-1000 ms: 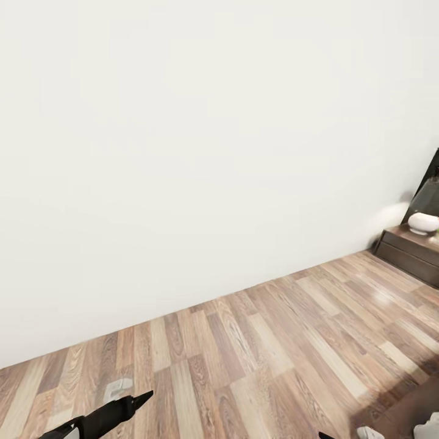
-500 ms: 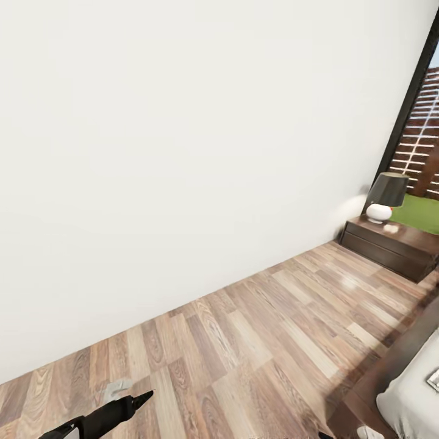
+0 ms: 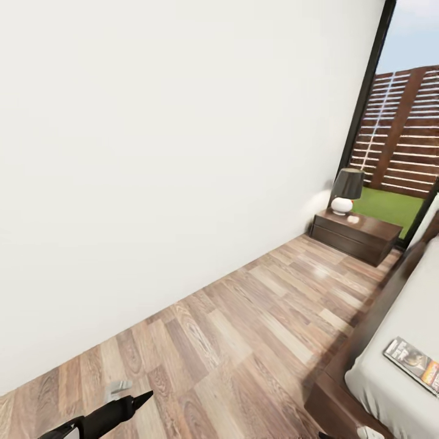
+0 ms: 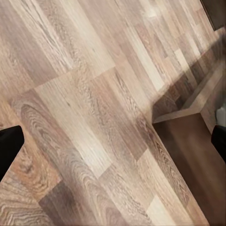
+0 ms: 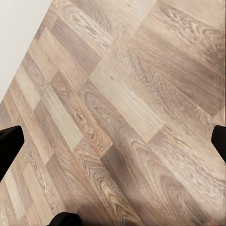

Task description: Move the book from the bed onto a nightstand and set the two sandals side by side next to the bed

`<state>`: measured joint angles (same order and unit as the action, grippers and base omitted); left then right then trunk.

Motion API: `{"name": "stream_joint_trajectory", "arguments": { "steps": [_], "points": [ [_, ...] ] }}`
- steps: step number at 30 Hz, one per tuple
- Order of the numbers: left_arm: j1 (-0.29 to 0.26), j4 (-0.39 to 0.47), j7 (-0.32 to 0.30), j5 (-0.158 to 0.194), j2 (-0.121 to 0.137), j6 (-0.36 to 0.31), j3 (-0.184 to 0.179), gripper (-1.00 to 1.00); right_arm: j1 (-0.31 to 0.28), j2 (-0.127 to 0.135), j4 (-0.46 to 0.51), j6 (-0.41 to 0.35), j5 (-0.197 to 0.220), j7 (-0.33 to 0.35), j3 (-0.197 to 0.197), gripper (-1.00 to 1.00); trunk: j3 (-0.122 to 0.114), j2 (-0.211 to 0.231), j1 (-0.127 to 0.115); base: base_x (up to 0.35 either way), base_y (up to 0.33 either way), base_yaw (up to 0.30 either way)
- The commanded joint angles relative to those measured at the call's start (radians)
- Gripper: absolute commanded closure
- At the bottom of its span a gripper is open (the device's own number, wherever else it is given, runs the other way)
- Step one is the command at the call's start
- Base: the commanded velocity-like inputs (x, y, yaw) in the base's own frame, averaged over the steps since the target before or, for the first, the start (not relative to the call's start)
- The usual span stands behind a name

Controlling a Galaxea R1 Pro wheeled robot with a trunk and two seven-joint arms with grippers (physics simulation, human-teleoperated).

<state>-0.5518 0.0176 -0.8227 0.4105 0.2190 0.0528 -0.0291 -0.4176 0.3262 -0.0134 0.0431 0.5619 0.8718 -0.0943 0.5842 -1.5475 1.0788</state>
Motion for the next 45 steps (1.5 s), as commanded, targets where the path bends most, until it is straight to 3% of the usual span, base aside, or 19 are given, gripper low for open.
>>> {"name": "stream_joint_trajectory", "arguments": {
  "steps": [1, 45],
  "points": [
    [0.0, -0.001, -0.003, 0.002, 0.0, 0.005, -0.004, -1.0, -0.001, 0.0, -0.002, 0.004, 0.006, 0.003, -0.008, -1.0, 0.001, -0.001, 0.0, 0.0, 0.0, -0.284],
    [0.0, -0.001, -0.004, 0.002, 0.0, 0.005, -0.004, -1.0, -0.001, 0.0, -0.001, 0.004, 0.006, 0.003, -0.008, -1.0, 0.001, -0.001, 0.0, 0.0, 0.0, -0.284]
  ]
}}
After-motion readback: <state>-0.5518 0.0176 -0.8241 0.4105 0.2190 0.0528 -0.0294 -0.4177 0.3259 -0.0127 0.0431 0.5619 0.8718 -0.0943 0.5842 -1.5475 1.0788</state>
